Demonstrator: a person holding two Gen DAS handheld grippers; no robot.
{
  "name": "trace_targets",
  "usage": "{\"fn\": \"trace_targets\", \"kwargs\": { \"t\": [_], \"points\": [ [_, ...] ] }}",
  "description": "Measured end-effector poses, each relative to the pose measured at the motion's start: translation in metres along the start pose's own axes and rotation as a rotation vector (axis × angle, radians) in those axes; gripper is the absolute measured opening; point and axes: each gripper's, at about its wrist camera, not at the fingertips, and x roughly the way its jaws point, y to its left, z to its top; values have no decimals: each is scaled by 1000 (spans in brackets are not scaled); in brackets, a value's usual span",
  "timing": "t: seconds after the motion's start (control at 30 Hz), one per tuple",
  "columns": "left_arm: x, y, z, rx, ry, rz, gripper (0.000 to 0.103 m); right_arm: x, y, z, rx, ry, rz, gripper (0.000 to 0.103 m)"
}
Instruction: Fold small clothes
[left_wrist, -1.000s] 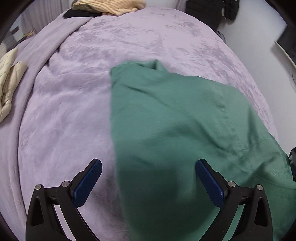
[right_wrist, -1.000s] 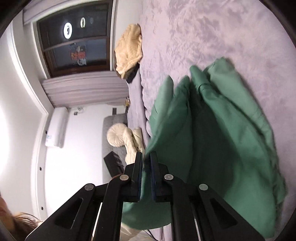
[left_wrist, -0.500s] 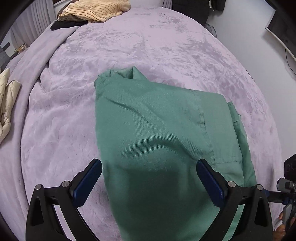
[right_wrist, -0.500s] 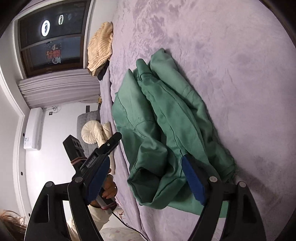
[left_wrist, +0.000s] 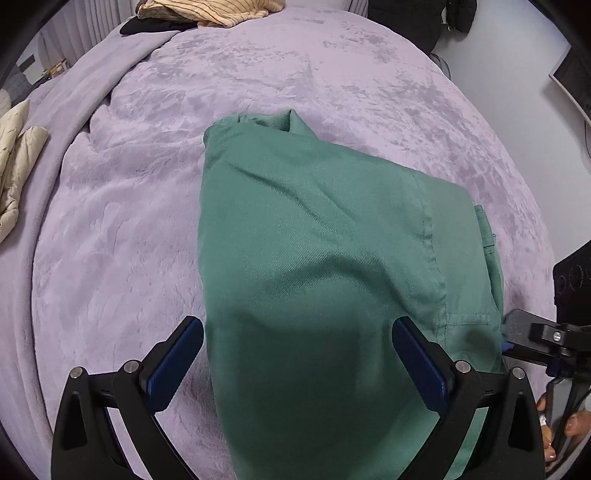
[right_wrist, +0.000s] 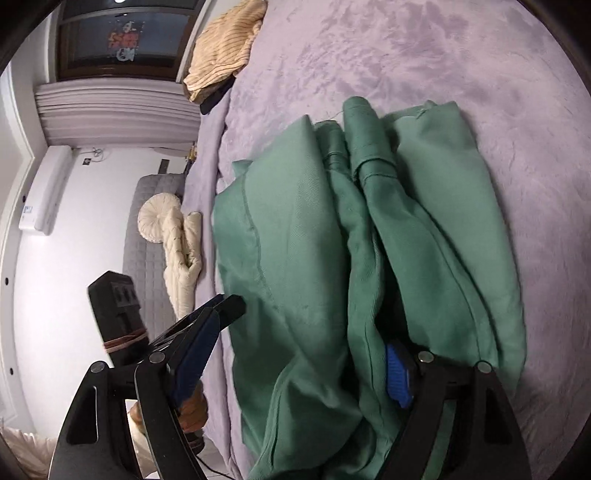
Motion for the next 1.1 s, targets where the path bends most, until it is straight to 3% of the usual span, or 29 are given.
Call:
{"fn": "trace_targets", "kwargs": {
  "t": [0.03,0.07,0.1,0.2,0.43,0.57,0.73,0.8,0.9,0.97,1.0,1.03,1.1],
  "points": [
    [4,-1,1,-2,10,-2,102,7,-8,2,58,2,25,38],
    [9,-4,1,-4,28,-8,102,12,-14,2,119,15,82,16],
    [13,-7,1,-3,37,-1,102,15,-17,-1,172,16,171,10],
    [14,-23,-3,46,20,45,102,7,-1,-8,163,4,330,10],
    [-22,-56,6,77,-69,-4,102,-31,22,-5,147,-53,436,11],
    [-25,-85,8,137,-105,20,102,-44,19,5,82,-70,305,10],
    [23,-102,-6,172,-9,66,102,-31,-44,4,218,-66,104,17],
    [24,-109,-12,237,-15,88,102,-39,-53,-4,255,-104,109,20],
    [11,-102,-16,244,-11,20,102,-61,-45,-15,213,-135,21,33],
    [0,-87,-17,210,-12,17,102,-78,-29,-27,152,-148,-57,45],
    [-7,-78,-19,185,-14,14,102,-87,-20,-32,115,-159,-74,61],
    [-14,-68,-21,157,-15,11,102,-98,-8,-40,70,-170,-80,70],
    [-26,-45,-27,101,-10,11,102,-116,12,-55,-19,-171,-67,71]
  ]
}}
